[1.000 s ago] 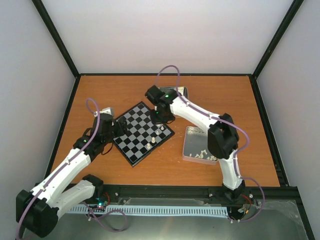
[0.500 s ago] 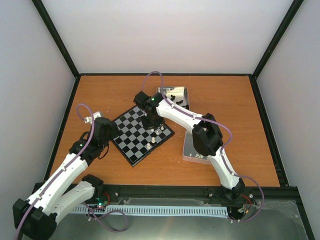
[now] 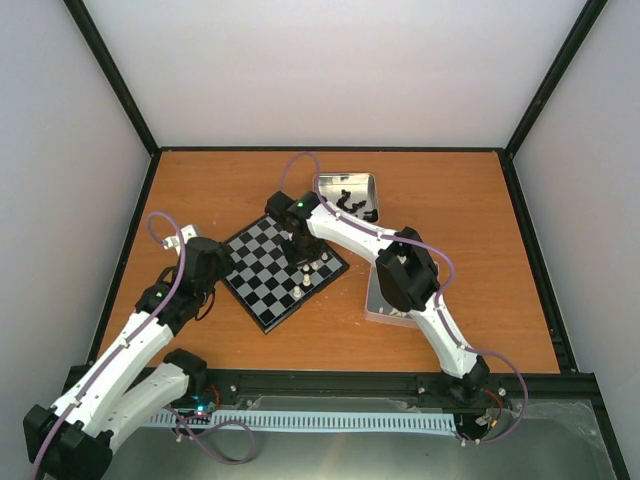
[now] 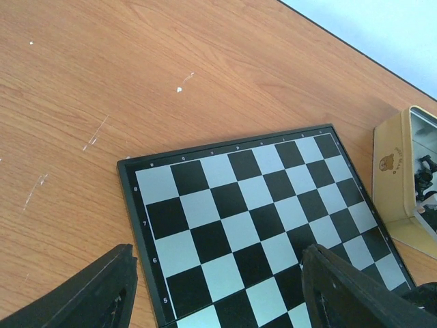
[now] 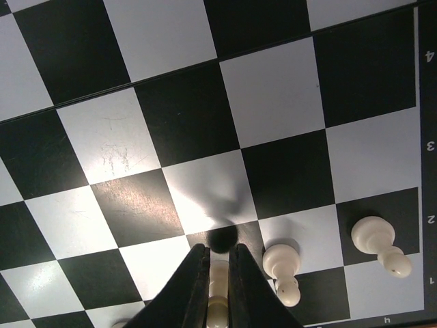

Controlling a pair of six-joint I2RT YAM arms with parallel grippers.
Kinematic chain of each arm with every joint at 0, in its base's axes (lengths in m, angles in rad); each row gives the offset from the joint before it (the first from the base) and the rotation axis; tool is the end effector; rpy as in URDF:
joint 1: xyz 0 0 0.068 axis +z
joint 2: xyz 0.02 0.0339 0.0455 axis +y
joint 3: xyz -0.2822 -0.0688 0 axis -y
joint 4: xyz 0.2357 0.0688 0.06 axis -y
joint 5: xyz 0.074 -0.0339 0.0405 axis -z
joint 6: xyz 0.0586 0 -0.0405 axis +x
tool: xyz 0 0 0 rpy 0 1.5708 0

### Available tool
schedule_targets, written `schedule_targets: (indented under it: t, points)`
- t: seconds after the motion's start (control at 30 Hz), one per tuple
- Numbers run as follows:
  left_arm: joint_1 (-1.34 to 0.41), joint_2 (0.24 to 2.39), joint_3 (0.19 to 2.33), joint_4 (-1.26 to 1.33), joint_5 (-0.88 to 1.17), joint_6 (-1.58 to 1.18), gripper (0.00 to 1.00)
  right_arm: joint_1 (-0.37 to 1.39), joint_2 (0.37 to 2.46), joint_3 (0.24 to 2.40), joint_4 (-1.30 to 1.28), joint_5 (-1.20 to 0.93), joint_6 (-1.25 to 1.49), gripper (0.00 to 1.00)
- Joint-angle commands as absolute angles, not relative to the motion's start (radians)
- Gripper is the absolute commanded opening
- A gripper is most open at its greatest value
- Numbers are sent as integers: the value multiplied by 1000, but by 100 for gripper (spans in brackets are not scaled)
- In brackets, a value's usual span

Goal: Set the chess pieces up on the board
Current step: Place the chess piece on the chessboard.

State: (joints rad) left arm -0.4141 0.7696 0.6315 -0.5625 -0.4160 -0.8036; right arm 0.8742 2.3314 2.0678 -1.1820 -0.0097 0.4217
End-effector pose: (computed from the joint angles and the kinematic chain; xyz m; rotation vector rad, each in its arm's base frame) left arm 0.1529 -0.0413 0.2546 -0.6370 2.1151 -0.2038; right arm 0.3039 0.3642 0.1829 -0.6840 2.9672 0.1270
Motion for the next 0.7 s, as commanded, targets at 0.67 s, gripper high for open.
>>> schedule_targets:
  t: [0.67]
  points:
    - [-407,758,624,-566,-428,-816,66,884,2282,2080,-1179,-17,401,30]
